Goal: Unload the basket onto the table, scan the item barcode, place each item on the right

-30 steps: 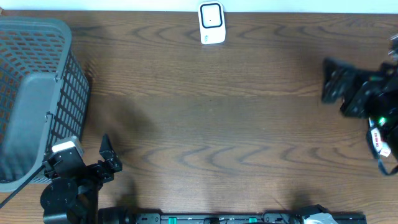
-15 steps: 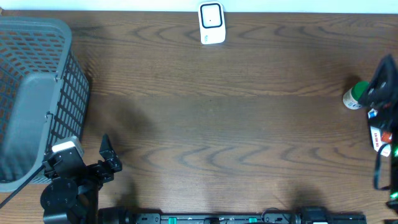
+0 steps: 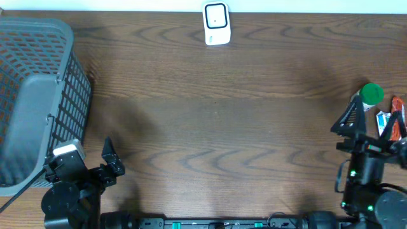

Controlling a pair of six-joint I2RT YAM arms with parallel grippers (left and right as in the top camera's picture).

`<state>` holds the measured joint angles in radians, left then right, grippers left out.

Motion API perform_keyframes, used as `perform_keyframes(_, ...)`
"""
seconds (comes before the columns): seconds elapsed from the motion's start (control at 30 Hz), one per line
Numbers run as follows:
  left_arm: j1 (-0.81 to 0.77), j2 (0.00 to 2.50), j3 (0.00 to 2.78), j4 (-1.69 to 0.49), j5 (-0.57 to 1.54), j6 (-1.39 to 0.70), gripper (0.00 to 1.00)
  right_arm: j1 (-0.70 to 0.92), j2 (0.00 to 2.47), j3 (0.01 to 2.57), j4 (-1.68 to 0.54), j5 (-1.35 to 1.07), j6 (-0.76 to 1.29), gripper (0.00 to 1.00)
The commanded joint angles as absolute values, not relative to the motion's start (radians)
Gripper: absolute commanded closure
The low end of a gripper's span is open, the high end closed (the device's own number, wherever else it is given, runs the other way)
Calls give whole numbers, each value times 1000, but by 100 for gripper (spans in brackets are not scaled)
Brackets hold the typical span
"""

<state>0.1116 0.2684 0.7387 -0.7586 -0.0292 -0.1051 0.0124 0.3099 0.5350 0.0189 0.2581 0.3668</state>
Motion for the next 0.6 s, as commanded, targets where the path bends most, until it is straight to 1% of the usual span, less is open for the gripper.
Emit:
perform_keyframes(0.0, 117, 268, 740, -756, -38, -110, 4, -11, 224, 396, 105, 261, 401, 1)
perform_keyframes(0.17, 117, 268, 740, -756, -38, -110, 4, -20, 120, 232, 233, 262, 404, 1)
perform_keyframes(0.3, 117, 268, 740, -756, -38, -110, 4, -34, 38, 111, 289, 273, 404, 1)
perform_keyframes(0.57, 117, 268, 740, -756, -38, -110, 4, -67, 6, 28, 298, 272, 403, 1)
